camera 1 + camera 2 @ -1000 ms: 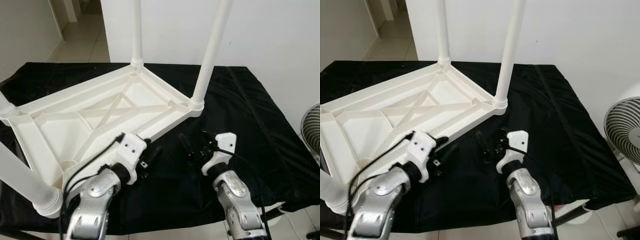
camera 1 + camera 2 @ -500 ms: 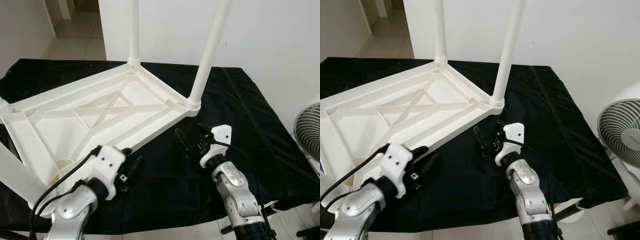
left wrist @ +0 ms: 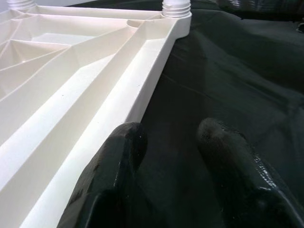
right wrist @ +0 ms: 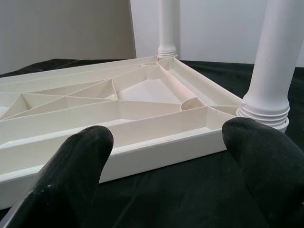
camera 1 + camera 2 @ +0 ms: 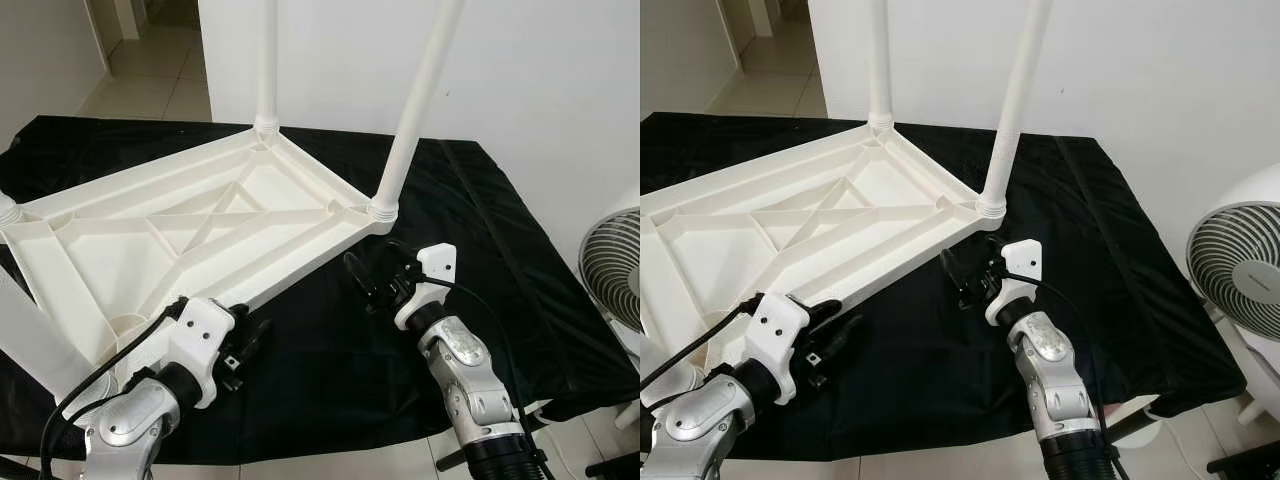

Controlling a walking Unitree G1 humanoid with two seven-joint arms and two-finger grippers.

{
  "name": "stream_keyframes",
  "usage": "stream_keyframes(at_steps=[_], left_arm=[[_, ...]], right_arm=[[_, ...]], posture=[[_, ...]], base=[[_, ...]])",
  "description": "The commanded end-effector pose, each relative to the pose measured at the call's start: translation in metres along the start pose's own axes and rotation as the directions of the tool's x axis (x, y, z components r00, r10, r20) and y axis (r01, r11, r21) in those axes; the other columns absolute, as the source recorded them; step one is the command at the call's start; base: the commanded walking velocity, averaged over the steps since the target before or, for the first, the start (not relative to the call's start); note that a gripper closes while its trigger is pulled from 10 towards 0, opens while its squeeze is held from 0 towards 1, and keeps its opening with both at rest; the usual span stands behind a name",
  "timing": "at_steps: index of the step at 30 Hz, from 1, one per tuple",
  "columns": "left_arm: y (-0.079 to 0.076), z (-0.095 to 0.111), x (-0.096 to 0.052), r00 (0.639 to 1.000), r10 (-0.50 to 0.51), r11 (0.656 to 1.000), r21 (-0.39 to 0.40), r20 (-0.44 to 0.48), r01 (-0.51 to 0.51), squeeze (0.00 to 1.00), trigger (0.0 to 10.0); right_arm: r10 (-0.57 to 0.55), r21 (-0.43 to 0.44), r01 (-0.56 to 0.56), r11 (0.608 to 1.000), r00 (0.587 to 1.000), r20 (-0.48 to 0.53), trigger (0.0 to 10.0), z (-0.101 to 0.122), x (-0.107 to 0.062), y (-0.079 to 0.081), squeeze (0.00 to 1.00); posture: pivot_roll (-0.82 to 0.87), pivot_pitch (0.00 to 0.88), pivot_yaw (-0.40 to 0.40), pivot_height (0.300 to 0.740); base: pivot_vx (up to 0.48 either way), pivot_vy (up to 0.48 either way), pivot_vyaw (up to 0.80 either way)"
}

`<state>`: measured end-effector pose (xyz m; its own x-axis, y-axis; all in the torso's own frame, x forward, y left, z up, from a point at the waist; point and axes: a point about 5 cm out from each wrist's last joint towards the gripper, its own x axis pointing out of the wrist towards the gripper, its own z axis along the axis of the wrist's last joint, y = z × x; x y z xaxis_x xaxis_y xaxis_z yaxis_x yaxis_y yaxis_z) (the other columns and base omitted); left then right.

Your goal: Building children table

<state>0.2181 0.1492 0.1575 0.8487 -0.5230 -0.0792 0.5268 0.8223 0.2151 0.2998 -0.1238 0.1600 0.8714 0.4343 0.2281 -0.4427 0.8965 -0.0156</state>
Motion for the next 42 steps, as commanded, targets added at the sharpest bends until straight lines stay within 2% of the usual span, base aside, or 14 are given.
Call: stream_keyframes(at_steps=[1, 14, 23, 30, 33, 38, 40, 42], left_arm=[[0.008, -0.008, 0.001, 0.989, 0.138, 0.99, -0.005, -0.05, -0.139, 0.0, 10.0], [0.018, -0.017, 0.005, 0.974, 0.207, 0.978, 0.045, -0.096, -0.204, 0.0, 10.0], [0.021, -0.009, 0.007, 0.976, 0.213, 0.976, 0.048, -0.051, -0.211, 0.0, 10.0], [0.031, -0.01, 0.008, 0.955, 0.288, 0.955, 0.086, -0.062, -0.283, 0.0, 10.0], [0.038, -0.021, 0.01, 0.927, 0.354, 0.933, 0.109, -0.123, -0.342, 0.0, 10.0], [0.04, -0.025, 0.012, 0.918, 0.369, 0.927, 0.132, -0.147, -0.351, 0.0, 10.0], [0.043, -0.03, 0.013, 0.905, 0.389, 0.916, 0.18, -0.175, -0.359, 0.0, 10.0], [0.046, -0.033, 0.013, 0.892, 0.409, 0.907, 0.194, -0.193, -0.374, 0.0, 10.0]], right_arm=[[-0.003, 0.009, 0.003, 1.0, 1.0, -0.005, 10.0, -0.003, -0.003, 0.0, 0.0], [-0.004, 0.033, 0.005, 0.999, 1.0, -0.017, 10.0, -0.005, -0.019, 0.01, 0.0], [-0.023, 0.028, 0.024, 0.999, 1.0, -0.02, 10.0, -0.004, -0.022, 0.007, 0.0], [-0.027, 0.029, 0.027, 0.999, 0.999, -0.022, 10.0, -0.003, -0.022, 0.008, 0.0], [-0.03, 0.029, 0.03, 0.999, 0.999, -0.019, 10.0, -0.002, -0.021, 0.008, 0.0], [-0.037, 0.025, 0.038, 0.999, 0.999, -0.019, 10.0, -0.002, -0.022, 0.007, 0.0], [-0.047, 0.022, 0.048, 0.999, 0.999, -0.018, 10.0, -0.001, -0.024, 0.006, 0.0], [-0.053, 0.022, 0.053, 0.998, 0.998, -0.019, 10.0, 0.0, -0.025, 0.006, 0.0]], posture=[[0.13, 0.077, -0.081, 0.74], [0.1, 0.078, -0.073, 0.74], [0.1, 0.08, -0.07, 0.74], [0.09, 0.079, -0.068, 0.74], [0.08, 0.08, -0.065, 0.74], [0.07, 0.08, -0.06, 0.74], [0.07, 0.081, -0.054, 0.74], [0.07, 0.08, -0.053, 0.74]], base=[[0.0, 0.0, 0.0], [0.0, 0.0, 0.0], [0.0, 0.0, 0.0], [0.0, 0.0, 0.0], [0.0, 0.0, 0.0], [0.0, 0.0, 0.0], [0.0, 0.0, 0.0], [0.0, 0.0, 0.0]])
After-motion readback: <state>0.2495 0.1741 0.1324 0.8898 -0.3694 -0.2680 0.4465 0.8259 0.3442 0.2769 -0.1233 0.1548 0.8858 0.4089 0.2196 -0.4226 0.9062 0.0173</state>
